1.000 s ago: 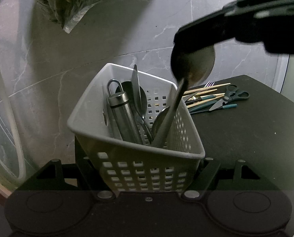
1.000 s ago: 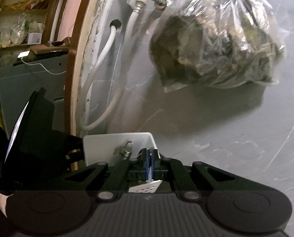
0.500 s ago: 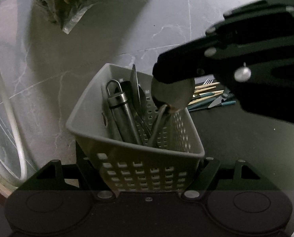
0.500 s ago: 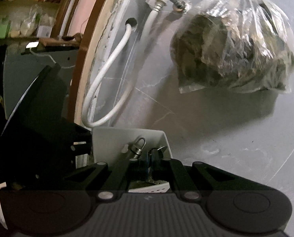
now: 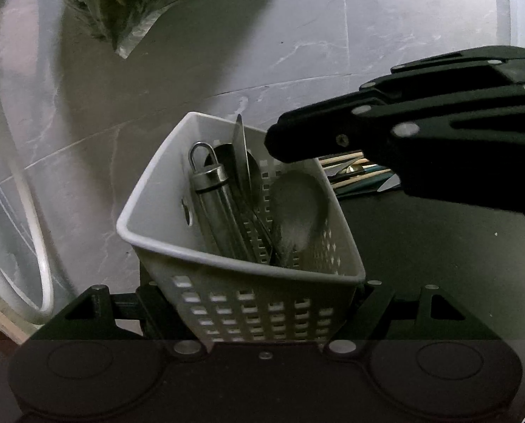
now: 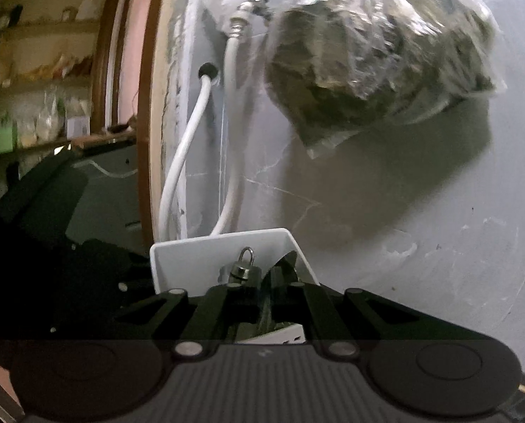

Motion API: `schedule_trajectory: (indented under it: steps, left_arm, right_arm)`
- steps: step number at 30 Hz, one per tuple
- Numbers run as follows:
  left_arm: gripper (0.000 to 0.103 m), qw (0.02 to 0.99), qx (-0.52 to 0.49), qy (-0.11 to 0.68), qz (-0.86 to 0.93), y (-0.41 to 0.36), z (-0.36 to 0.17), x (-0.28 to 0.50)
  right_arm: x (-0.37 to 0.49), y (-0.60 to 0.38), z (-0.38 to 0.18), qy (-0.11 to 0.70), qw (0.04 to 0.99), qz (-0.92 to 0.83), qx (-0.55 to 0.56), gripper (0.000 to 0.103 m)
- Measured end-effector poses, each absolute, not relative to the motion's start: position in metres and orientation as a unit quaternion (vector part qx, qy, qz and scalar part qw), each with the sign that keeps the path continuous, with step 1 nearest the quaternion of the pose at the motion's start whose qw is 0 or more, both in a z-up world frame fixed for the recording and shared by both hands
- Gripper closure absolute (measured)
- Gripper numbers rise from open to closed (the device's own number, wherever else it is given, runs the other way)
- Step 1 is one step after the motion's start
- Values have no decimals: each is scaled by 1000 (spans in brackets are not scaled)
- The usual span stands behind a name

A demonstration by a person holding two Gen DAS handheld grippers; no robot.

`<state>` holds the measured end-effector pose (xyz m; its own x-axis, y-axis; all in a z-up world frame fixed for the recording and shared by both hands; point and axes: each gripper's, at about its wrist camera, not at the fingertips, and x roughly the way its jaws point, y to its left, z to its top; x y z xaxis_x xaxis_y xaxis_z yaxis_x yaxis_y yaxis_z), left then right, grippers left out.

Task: Organize utensils
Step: 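Lower the spoon into the caddy and open the right gripper while the left gripper holds the caddy, then move the open right gripper back toward the utensil pile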

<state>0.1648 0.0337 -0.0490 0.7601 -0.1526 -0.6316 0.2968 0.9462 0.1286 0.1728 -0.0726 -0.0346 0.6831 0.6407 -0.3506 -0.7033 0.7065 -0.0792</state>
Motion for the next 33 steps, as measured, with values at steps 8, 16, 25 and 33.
schedule_trajectory:
  steps: [8, 16, 25, 33]
  left_arm:
    - [25, 933, 105, 330, -96, 26, -48, 167]
    - [25, 933, 90, 340, -70, 19, -46, 171]
    - [25, 933, 103, 344, -34, -1, -47, 170]
    - [25, 932, 73, 355, -12, -2, -45, 182]
  right_arm:
    - [178, -124, -25, 145, 932, 333, -6, 47]
    - [168, -191, -20, 171, 954, 244, 40, 7]
    - [153, -229, -21, 230, 959, 155, 57, 0]
    - [159, -232, -15, 253, 959, 115, 50, 0]
